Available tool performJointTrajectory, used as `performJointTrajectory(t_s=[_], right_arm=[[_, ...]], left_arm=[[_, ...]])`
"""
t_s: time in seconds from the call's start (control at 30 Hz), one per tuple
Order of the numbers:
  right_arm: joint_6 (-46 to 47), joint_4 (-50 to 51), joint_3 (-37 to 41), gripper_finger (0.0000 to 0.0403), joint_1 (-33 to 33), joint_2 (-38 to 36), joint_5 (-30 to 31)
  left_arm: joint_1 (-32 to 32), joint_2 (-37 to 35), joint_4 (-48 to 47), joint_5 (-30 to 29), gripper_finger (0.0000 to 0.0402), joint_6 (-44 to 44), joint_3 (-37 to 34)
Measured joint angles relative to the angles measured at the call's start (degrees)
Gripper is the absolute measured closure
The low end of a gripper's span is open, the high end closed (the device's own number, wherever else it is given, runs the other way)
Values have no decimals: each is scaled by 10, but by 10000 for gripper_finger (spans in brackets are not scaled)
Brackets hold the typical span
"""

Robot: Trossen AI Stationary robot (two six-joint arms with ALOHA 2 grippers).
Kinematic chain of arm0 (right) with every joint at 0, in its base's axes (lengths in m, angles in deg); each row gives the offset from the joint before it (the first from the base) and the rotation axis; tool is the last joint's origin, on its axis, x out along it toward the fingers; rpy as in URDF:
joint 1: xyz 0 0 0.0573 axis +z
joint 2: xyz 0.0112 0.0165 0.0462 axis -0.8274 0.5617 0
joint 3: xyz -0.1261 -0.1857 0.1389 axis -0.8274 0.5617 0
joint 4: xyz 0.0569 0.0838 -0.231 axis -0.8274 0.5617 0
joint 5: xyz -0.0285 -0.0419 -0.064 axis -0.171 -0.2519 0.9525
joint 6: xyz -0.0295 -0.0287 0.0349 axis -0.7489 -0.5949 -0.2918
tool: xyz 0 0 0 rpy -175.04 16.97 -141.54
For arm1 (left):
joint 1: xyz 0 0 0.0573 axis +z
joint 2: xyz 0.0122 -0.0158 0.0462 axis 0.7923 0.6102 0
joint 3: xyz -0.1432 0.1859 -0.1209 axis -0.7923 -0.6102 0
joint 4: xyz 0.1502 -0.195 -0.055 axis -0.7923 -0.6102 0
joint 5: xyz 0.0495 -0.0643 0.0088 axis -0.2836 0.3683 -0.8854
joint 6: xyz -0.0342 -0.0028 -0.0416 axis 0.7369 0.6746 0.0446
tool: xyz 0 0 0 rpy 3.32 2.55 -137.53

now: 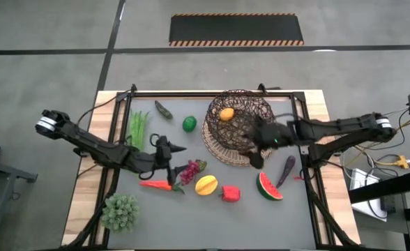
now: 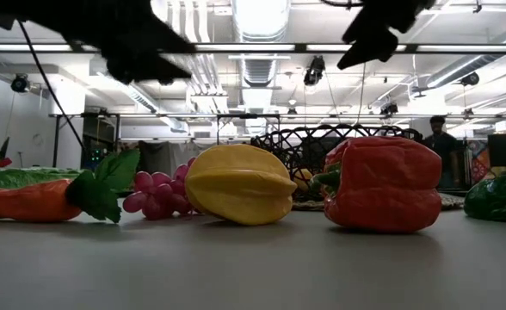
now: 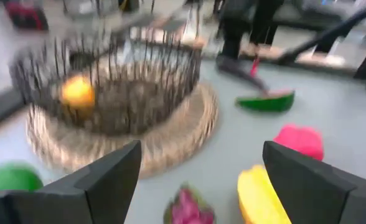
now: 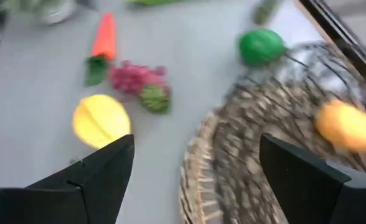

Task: Build produce basket
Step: Put the violet grapes into the basket

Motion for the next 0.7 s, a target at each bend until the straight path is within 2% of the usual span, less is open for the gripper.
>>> performJointTrajectory(t_s=[0.23, 0.5, 0.57, 0.7], right_arm=[[-96, -203, 133, 78, 88, -45, 0], [-121, -320, 222, 78, 108, -73, 1], [-124, -343, 239, 78, 108, -76, 1], [-125, -350, 253, 78, 108, -84, 0]], left_arm=[[1, 91, -169, 28, 85, 93, 80], [3, 201, -415, 57, 85, 135, 214], [5, 222, -446, 66, 85, 137, 236], [15, 257, -440, 96, 85, 136, 253]])
